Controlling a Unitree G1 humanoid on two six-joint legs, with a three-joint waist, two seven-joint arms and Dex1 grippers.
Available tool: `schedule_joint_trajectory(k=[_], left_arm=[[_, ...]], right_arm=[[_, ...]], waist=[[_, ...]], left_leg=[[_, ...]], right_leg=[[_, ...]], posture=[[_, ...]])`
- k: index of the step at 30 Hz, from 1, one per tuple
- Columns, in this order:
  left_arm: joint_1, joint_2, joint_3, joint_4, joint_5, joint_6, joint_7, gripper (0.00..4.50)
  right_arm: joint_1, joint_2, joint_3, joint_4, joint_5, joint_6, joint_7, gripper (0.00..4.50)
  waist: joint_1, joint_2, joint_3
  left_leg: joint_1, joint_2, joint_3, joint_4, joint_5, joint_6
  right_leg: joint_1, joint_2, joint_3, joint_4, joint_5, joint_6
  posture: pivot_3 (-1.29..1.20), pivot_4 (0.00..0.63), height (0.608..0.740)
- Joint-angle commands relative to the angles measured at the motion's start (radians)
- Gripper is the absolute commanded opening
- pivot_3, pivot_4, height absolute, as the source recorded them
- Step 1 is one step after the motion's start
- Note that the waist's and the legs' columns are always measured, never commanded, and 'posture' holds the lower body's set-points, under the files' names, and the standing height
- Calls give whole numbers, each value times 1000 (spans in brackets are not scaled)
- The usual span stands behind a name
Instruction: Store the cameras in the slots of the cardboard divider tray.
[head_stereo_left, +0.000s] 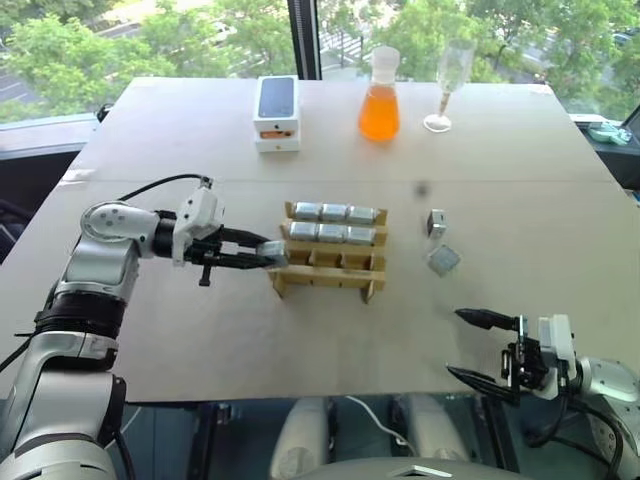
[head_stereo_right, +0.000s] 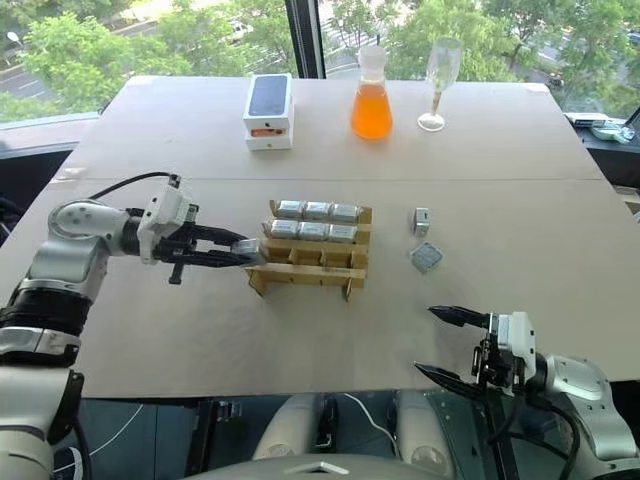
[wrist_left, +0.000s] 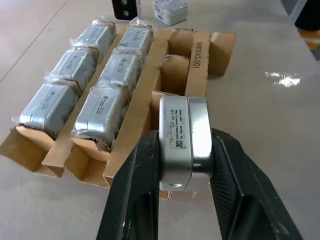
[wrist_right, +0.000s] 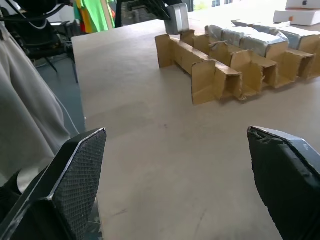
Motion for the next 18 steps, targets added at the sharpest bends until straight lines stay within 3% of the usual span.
schedule_joint_trajectory(k=[1, 18], left_arm=[[-59, -23, -48, 54, 6, -80, -8, 807], [-211, -50, -208, 175, -16, -108, -8, 807]], right_arm=[[-14, 15, -29, -11, -5, -4, 23, 4471], [-10, 114, -74, -88, -8, -28, 7, 4471]], waist=[[1, 0, 0], [-1, 0, 0]], left_leg=[[0, 0, 0, 1, 0, 0], [0, 0, 0, 5, -1, 2]], right_leg=[[1, 0, -1, 0, 0, 0], [3, 0, 0, 0, 1, 2]], posture=[[0, 150, 740], [0, 150, 740]])
